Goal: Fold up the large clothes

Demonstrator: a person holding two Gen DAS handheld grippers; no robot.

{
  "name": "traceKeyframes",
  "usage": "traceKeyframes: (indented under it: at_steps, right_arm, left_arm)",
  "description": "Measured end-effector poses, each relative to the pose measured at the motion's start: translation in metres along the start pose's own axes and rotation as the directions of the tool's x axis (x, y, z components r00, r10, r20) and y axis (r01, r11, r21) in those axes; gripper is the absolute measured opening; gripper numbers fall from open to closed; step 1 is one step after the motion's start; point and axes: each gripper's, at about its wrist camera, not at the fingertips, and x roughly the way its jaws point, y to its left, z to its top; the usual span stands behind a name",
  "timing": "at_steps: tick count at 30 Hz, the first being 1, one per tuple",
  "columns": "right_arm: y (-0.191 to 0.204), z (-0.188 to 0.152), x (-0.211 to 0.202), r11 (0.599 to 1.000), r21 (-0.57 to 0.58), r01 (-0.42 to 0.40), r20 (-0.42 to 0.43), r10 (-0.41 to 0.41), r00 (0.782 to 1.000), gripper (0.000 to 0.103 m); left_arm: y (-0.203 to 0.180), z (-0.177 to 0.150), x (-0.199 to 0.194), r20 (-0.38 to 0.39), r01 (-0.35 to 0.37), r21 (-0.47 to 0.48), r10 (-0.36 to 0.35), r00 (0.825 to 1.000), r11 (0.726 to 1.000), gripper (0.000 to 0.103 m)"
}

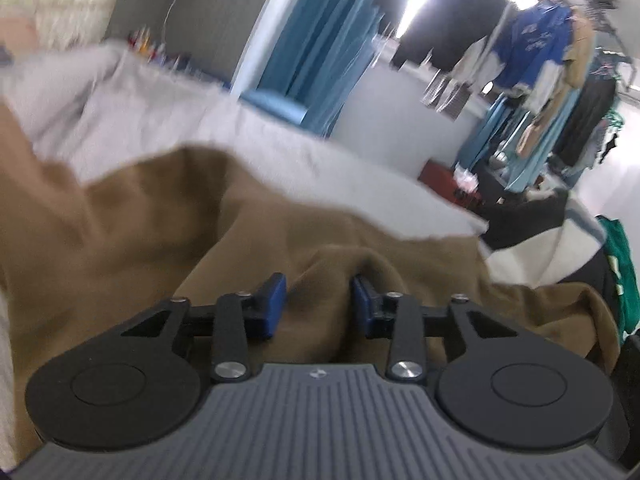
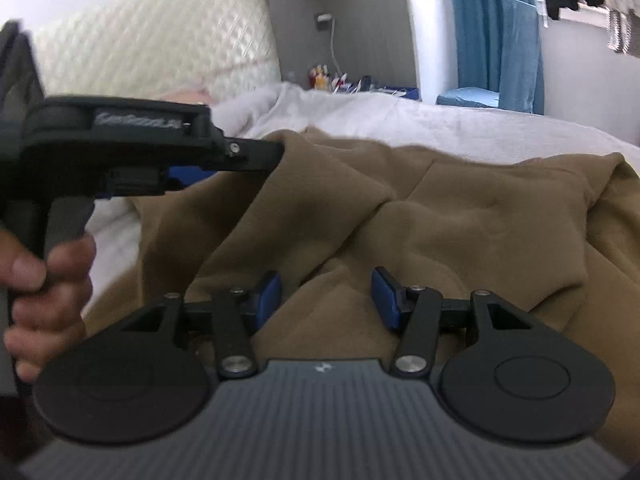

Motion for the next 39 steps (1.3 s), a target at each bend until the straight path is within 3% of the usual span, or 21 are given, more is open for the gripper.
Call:
traceKeyframes:
  at_steps: [3, 6, 8, 17, 22, 25, 30, 33, 35, 39]
  right_arm:
    - [-0.004, -0.003, 0.0, 1.0, 0.013, -0.015, -0.012, 0.016, 1.0, 0.053]
    - [-0.007, -0.006, 0.002, 1.0, 0.007, -0.026, -0.015, 0.026, 1.0, 0.052]
    - [-0.008, -0.007, 0.003, 1.0, 0.005, -0.025, -0.017, 0.025, 1.0, 0.051]
    - [-0.01, 0.001, -0.02, 0.999, 0.02, -0.048, 0.027, 0.047, 0.999, 0.051]
    - [-0.022, 0.014, -0.048, 0.983, 0.172, -0.068, 0.04, 0.062, 0.997, 0.051]
    - [-0.034, 0.013, -0.055, 0.975, 0.218, -0.04, 0.055, 0.029, 0.998, 0.051]
    - [-0.046, 0.008, -0.037, 0.971, 0.233, 0.06, -0.017, -0.058, 0.998, 0.053]
    - [-0.06, 0.001, -0.02, 0.951, 0.31, 0.011, -0.018, -0.005, 1.0, 0.053]
    - [-0.066, -0.001, -0.009, 0.94, 0.342, 0.007, -0.038, 0.007, 0.999, 0.053]
    - [-0.062, -0.003, 0.002, 0.957, 0.288, 0.028, -0.059, -0.011, 0.998, 0.051]
  left_arm:
    - [0.007, -0.01, 0.022, -0.07, -0.083, 0.032, 0.085, 0.994, 0.996, 0.034]
    - [0.012, -0.022, 0.048, -0.134, -0.17, 0.093, 0.182, 0.974, 0.981, 0.034]
    - [0.015, -0.026, 0.053, -0.128, -0.181, 0.099, 0.193, 0.973, 0.979, 0.034]
    - [0.01, -0.02, 0.025, -0.056, -0.17, 0.081, 0.175, 0.983, 0.982, 0.035]
    - [-0.011, -0.013, -0.021, 0.058, -0.145, 0.101, 0.14, 0.988, 0.984, 0.035]
    - [-0.026, -0.013, -0.043, 0.098, -0.082, 0.126, 0.07, 0.993, 0.989, 0.035]
    - [-0.039, -0.028, -0.034, 0.022, 0.005, 0.145, -0.008, 1.0, 0.989, 0.035]
    - [-0.041, -0.042, -0.016, -0.044, 0.0, 0.173, 0.008, 0.999, 0.985, 0.035]
    - [-0.044, -0.052, 0.0, -0.093, -0.035, 0.216, 0.056, 0.994, 0.976, 0.034]
    - [-0.046, -0.06, 0.011, -0.098, -0.052, 0.233, 0.076, 0.992, 0.971, 0.034]
